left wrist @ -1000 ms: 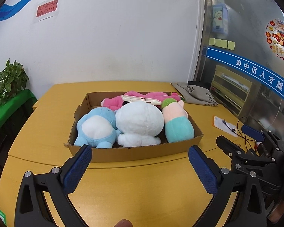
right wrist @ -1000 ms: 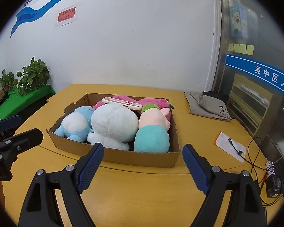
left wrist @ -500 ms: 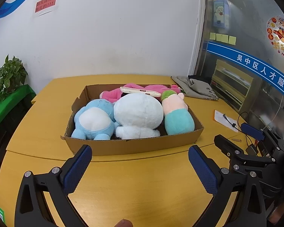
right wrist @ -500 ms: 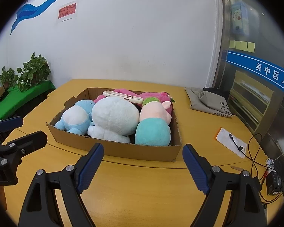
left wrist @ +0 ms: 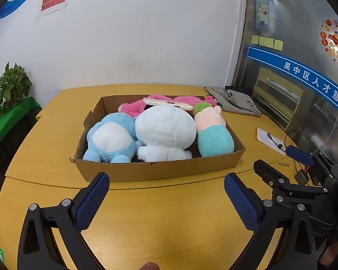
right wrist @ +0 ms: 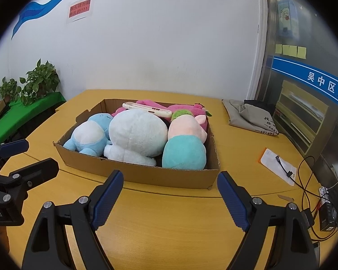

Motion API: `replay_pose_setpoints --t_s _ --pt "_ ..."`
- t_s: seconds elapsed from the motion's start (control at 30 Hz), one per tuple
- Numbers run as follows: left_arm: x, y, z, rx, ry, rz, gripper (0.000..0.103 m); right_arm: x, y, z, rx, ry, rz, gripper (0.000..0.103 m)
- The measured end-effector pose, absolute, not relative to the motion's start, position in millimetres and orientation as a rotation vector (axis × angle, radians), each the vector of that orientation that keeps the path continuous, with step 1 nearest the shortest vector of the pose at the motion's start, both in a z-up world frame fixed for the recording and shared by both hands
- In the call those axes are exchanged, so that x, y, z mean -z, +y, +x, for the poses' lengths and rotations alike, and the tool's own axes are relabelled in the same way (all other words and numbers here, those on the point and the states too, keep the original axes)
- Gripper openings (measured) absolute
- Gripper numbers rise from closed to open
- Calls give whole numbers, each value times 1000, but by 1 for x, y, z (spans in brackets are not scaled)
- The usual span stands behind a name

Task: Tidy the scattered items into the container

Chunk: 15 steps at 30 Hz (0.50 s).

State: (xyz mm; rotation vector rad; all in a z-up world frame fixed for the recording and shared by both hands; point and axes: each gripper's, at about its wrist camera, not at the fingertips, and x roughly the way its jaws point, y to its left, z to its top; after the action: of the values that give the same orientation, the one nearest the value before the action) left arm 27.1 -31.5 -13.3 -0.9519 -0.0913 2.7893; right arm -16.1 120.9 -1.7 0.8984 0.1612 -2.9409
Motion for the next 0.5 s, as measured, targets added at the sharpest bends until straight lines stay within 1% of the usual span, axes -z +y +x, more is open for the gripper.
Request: replay_pose_setpoints --t_s 0.5 --pt "23 -31 23 -2778 -88 -985 103 8 122 -21 2933 137 924 85"
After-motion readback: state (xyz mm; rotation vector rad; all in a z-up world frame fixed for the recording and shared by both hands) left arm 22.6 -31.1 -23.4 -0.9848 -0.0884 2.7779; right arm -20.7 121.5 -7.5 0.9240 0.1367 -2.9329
